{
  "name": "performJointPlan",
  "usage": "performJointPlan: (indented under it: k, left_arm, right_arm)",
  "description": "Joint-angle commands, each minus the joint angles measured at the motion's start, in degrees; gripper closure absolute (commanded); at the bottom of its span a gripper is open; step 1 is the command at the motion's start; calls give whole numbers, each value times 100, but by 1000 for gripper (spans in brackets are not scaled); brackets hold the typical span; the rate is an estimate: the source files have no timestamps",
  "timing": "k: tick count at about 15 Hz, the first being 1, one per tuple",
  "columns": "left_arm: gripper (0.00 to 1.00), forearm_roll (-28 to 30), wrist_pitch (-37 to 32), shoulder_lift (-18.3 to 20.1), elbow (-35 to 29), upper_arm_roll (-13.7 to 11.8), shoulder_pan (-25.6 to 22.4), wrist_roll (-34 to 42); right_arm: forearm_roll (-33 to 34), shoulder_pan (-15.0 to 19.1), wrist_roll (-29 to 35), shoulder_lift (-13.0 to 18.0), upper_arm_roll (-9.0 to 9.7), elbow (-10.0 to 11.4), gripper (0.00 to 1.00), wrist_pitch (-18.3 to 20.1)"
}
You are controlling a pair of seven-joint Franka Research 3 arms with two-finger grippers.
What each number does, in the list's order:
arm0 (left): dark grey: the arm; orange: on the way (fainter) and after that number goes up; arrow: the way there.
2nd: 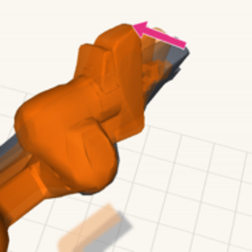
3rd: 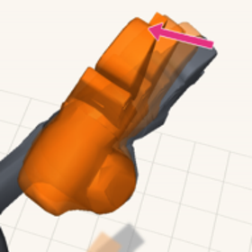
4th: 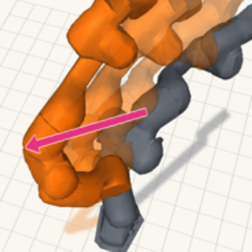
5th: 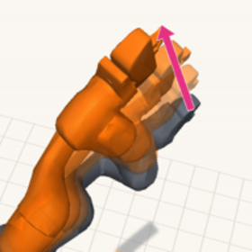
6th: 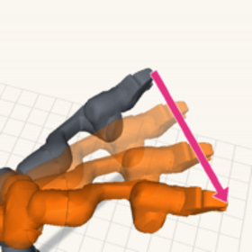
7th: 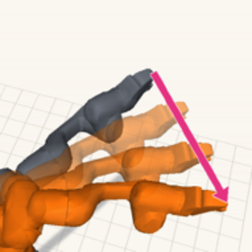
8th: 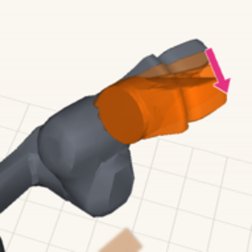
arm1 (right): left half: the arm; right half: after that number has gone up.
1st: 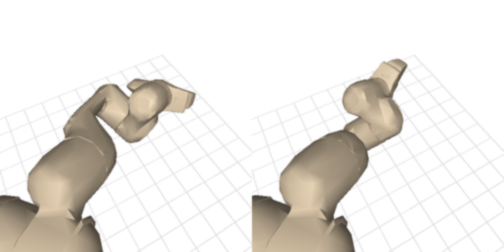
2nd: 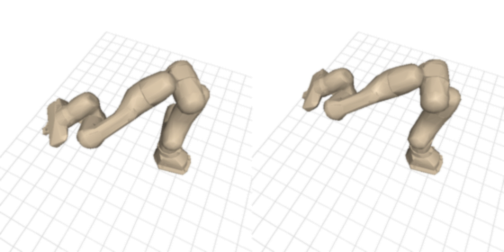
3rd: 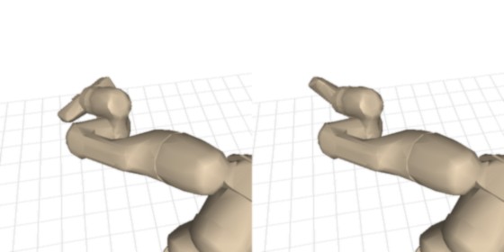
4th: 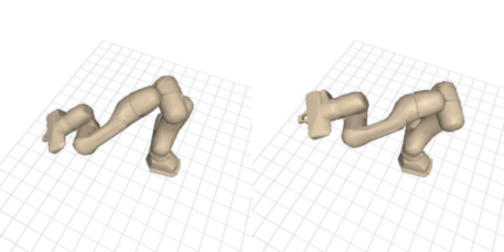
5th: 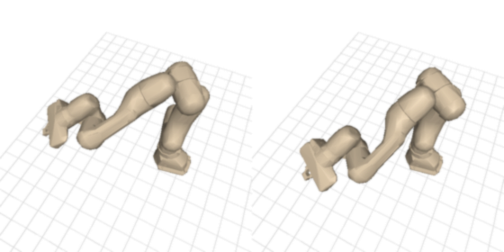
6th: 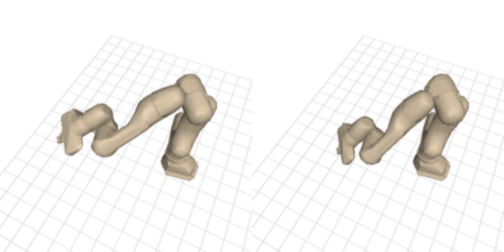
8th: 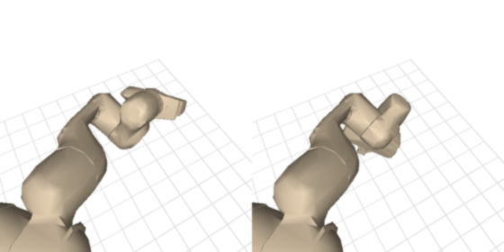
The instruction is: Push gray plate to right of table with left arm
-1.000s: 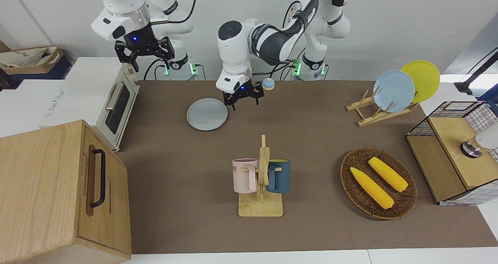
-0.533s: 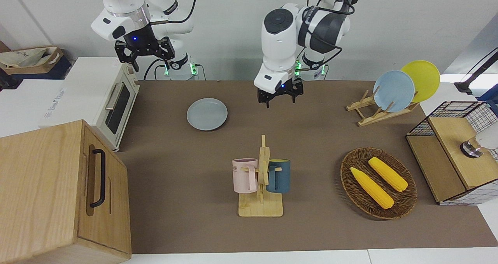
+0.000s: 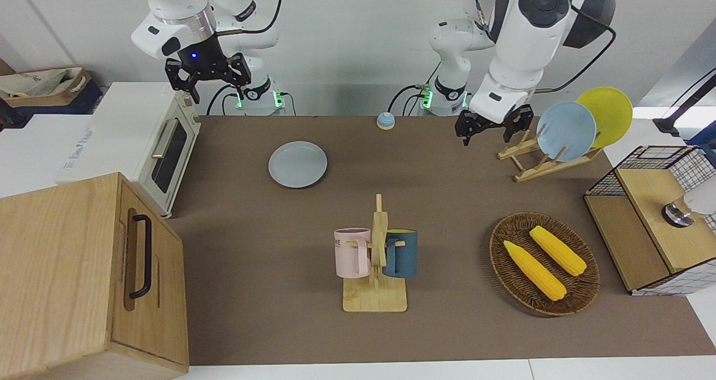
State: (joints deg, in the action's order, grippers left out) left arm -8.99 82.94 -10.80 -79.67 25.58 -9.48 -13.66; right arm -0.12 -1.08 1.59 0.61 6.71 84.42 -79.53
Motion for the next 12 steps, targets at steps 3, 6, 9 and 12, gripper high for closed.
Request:
performJointPlan:
  k: [3,6,9,12]
  left_arm:
    - [9,265,-173,271,-172,26,-976,715]
    - [9,345,-252,367,-355,35,-1039,706]
    - [9,590,-86,718,-882,-61,-1178,715]
    - [9,679,212,922,-1226,-123,-1223,907]
  right_arm:
    - [-59,116,8,36,85,-22,17,69]
    - [-59,116,8,36,85,-22,17,69]
    - [-59,116,-1,36,85,-22,17,69]
    - [-59,116,8,36,85,-22,17,69]
